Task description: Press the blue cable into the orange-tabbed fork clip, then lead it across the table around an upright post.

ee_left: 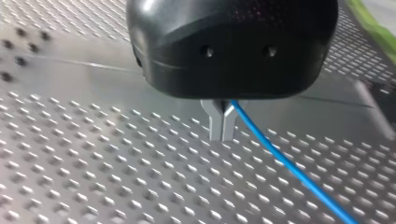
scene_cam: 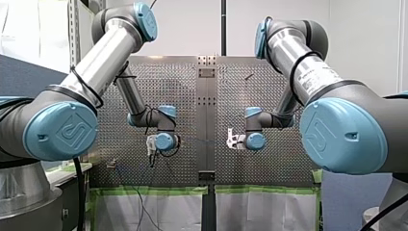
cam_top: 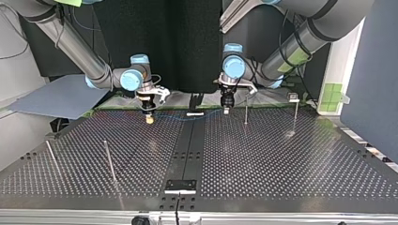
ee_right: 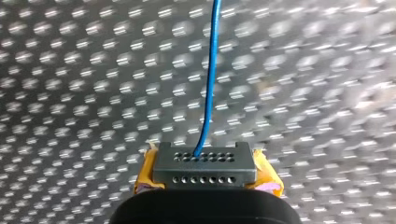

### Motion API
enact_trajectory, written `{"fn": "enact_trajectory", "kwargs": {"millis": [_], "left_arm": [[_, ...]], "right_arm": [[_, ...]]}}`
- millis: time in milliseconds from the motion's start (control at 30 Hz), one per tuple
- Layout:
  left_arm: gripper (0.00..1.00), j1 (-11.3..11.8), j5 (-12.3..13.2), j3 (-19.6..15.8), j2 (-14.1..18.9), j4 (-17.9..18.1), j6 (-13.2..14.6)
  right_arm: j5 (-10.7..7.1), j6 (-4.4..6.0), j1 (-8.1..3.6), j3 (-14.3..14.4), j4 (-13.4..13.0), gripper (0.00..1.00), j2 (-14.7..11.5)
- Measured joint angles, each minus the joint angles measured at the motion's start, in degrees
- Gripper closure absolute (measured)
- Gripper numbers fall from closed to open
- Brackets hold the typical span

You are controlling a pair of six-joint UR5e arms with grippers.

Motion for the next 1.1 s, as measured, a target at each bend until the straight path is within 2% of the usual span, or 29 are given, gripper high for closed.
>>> {"fn": "enact_trajectory", "kwargs": {"millis": [167, 400, 700, 967, 1100], "left_arm": [[1.00, -0.64, 0.38, 1.02, 1.79, -0.74, -1.87], [1.00, -2.08, 1.16, 4.31, 2.10, -3.17, -3.32], [1.00, -4.35, 1.20, 5.60, 2.16, -3.66, -3.87], [1.00, -5.47, 1.23, 7.43, 2.17, -4.78, -4.32], [1.00, -5.77, 1.63, 9.14, 2.17, -5.50, -5.52]], "right_arm": [[-0.10, -0.09, 0.24, 0.06, 0.69, 1.00, -2.88], [-0.54, -0.17, 1.69, 1.08, 2.50, 1.00, -6.60], [-0.70, -0.43, 3.15, 1.14, 4.14, 1.00, -11.70], [-0.71, -0.46, 3.77, 1.15, 4.83, 1.00, -16.44], [-0.71, -0.45, 3.95, 1.15, 4.95, 1.00, -18.91]]}}
